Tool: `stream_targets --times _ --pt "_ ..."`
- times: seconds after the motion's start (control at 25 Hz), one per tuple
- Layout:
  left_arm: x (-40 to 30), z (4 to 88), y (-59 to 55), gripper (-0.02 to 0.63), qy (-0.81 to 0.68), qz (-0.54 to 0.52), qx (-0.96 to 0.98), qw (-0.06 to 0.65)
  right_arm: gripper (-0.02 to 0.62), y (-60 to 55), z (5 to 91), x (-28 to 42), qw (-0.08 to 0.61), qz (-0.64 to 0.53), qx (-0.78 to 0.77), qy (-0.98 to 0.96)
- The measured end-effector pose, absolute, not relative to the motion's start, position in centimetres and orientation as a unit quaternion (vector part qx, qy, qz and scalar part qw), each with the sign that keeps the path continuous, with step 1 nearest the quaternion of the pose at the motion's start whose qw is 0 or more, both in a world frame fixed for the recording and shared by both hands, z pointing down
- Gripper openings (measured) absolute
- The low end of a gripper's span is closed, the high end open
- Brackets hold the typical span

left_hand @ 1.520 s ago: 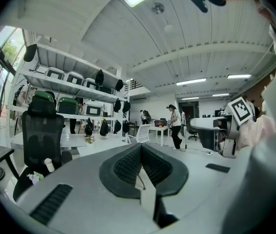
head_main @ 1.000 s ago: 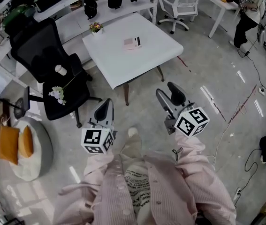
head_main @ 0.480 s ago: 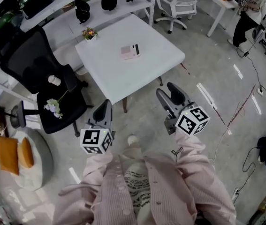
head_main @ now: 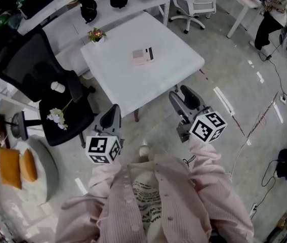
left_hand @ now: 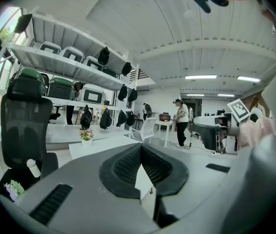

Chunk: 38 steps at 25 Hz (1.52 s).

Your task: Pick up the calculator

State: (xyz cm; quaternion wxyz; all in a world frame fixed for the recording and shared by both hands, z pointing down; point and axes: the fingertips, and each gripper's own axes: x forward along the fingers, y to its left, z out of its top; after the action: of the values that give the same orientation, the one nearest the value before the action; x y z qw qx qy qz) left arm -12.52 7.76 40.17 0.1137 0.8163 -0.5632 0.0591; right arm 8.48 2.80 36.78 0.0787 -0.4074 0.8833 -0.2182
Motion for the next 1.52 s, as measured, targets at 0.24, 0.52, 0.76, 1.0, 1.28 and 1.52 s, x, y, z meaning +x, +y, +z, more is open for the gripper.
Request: stream_targets --times 0.24,0.52,0.76,1.0,1.28,1.52 --pt "-12.7 41.1 6.9 0.0 -0.567 0.065 0.812 0.119 0.222 1.3 38.3 8.8 0.068 -0.224 -0.416 0.879" --pt "-13.7 41.4 2.8 0.0 -0.589 0.061 0.797 0.123 0.222 -4.0 39.1 8.2 0.059 -0.228 -0.4 0.886" --pt "-13.2 42.1 -1.8 0.0 -0.598 0.056 0.789 0.129 0.222 -9.4 40.0 7.1 0.048 -0.236 -0.379 0.893" --pt "-13.3 43.4 -7.7 0.0 -0.611 0.053 0.776 0.144 0.222 -15.7 41.9 6.2 0.03 -0.253 -0.358 0.898" --pt "-12.1 45.8 -13.2 0.0 -0.618 0.061 0.764 0.176 0.222 -21.8 45.1 6.2 0.008 -0.289 -0.344 0.893" --pt "-11.6 48.6 -16.6 0.0 -0.627 0.074 0.747 0.211 0.222 -25.7 48.6 6.1 -0.019 -0.323 -0.34 0.883"
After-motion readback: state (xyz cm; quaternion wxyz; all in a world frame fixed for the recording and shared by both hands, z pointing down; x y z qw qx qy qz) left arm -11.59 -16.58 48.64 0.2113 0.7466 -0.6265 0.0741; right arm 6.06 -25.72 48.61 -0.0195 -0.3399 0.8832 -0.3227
